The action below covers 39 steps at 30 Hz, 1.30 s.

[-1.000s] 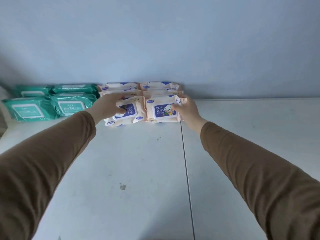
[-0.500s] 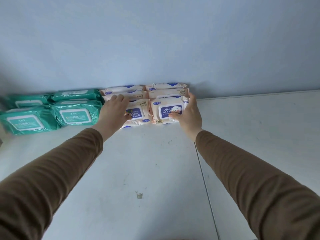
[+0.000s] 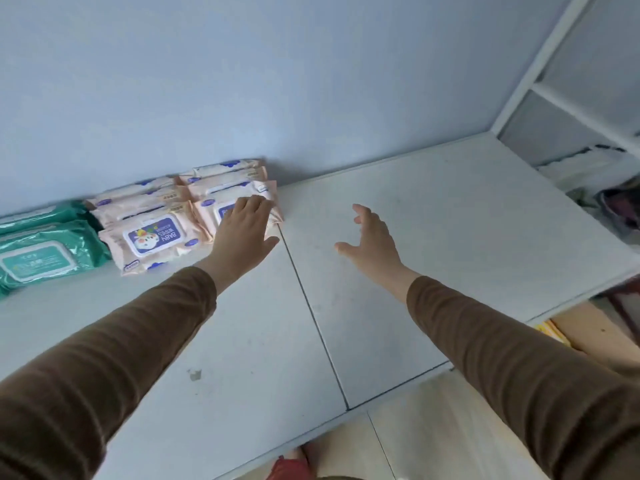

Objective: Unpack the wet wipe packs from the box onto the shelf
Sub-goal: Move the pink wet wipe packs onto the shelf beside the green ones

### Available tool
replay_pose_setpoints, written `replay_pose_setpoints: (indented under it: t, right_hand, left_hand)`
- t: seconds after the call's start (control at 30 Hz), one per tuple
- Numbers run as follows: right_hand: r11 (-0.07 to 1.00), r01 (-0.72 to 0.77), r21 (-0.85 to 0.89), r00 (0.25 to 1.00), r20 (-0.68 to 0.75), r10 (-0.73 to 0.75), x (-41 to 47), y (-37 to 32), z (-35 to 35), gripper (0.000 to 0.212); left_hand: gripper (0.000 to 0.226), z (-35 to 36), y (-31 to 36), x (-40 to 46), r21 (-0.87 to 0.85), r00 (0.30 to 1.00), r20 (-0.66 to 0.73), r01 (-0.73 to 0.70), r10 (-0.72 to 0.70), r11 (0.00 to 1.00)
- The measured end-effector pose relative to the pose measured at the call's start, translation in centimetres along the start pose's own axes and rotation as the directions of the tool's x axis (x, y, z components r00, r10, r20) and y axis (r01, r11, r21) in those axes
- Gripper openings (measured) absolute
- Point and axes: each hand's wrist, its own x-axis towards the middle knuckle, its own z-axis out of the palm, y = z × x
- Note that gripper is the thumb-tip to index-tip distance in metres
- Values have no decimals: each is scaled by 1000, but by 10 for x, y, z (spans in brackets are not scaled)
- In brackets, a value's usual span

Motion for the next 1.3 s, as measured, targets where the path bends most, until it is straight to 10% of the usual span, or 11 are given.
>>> replay_pose_setpoints:
  t: [0.6, 0.97, 1.3]
  right_hand:
    - [969, -232, -85, 971, -79, 225, -276, 405, -258, 36]
    - [832, -554, -12, 826, 119, 551, -269, 630, -284, 33]
    - [820, -571, -42, 764, 339, 550, -227, 787, -276, 37]
  left_hand:
    - [45, 104, 535, -60, -410, 891, 75, -381, 447, 828]
    - [49, 260, 686, -21, -411, 775, 447, -266, 447, 872]
    - [51, 392, 755, -6, -297, 668, 700, -52, 254, 954]
